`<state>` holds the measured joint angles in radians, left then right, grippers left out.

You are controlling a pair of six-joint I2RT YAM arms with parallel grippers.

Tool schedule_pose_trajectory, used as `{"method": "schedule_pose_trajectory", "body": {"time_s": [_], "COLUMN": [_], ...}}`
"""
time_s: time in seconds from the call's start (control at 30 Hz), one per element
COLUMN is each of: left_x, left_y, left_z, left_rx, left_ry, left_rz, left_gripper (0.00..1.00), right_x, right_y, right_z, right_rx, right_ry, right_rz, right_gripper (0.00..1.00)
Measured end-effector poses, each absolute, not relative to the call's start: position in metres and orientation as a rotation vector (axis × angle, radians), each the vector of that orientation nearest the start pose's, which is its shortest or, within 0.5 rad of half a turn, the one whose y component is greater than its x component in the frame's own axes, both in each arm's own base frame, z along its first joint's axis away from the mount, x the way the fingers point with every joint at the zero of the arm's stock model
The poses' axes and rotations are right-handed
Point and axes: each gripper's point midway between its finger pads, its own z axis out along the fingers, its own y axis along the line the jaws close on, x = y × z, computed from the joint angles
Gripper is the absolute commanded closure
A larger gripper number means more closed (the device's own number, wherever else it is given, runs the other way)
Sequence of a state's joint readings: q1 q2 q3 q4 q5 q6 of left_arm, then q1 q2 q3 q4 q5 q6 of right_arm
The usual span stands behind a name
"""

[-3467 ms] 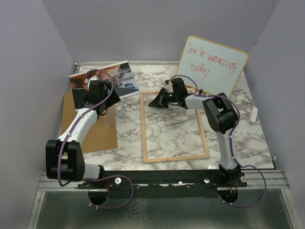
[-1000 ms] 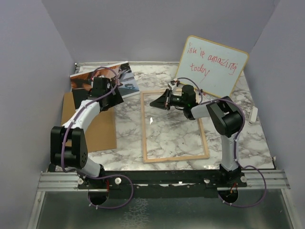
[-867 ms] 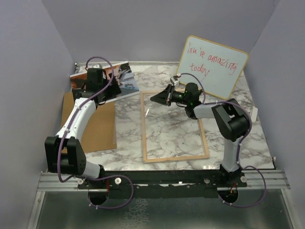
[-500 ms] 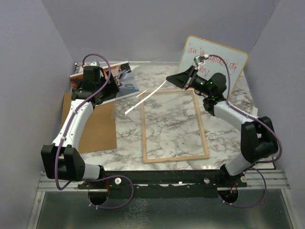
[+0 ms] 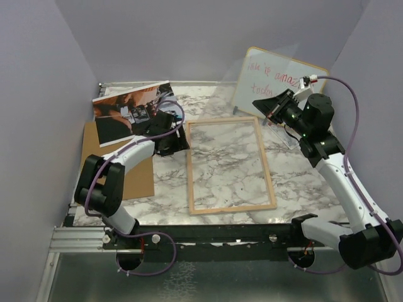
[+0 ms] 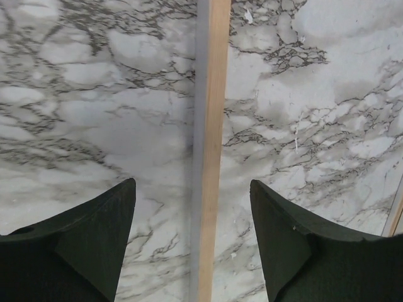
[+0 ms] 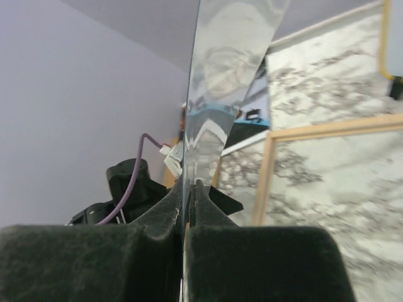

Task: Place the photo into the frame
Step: Pick up the photo frame item at the center of the board, then move the photo frame to the center of the board.

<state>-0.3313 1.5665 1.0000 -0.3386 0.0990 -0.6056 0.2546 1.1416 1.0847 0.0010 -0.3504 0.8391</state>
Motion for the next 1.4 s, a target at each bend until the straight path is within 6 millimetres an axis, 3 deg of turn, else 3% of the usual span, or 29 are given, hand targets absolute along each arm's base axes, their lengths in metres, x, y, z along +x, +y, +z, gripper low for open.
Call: {"method": "schedule_pose_trajectory", "body": {"time_s": [0.1,0.23,0.37,0.57,0.67,0.87,1.17,1.33,1.4], "left_x": [0.349,0.353,0.377,0.381,0.383,0.385,0.388,0.389,0.384], "left_y": [-0.182,-0.186,-0.198,-0.206,-0.204,-0.194,-0.161,-0.141,-0.135], "left_z": [0.063,0.033,0.038,0.029,0.029,0.031,0.030,0.030,0.030], "left_rx": [-0.277,-0.295,-0.281,-0.243,-0.220,-0.122,-0.065,-0.101,-0.106], "left_ry": [2.552,2.602,2.549,2.563,2.568,2.590,2.619,2.643,2.663], "left_rz": [-0.509,-0.462,-0.484,-0.421,-0.364,-0.260,-0.149,-0.158,-0.159], "left_gripper": [0.35,0.46,0.62,0.93,1.00,1.00,0.98,0.59,0.48], "right_x": [0.341,0.332,0.326,0.317,0.314,0.305,0.294,0.289,0.288], "right_y": [0.167,0.147,0.135,0.129,0.131,0.152,0.197,0.208,0.212], "right_z": [0.344,0.323,0.309,0.300,0.298,0.302,0.316,0.314,0.309], "right_rx": [0.276,0.341,0.377,0.370,0.347,0.224,-0.042,-0.102,-0.117], "right_ry": [1.794,1.881,1.948,1.997,2.017,2.039,2.011,1.990,1.996], "right_rz": [0.995,0.865,0.773,0.726,0.728,0.848,1.150,1.244,1.274], "right_gripper": [0.99,1.00,1.00,1.00,0.99,0.99,0.99,0.99,0.99]}}
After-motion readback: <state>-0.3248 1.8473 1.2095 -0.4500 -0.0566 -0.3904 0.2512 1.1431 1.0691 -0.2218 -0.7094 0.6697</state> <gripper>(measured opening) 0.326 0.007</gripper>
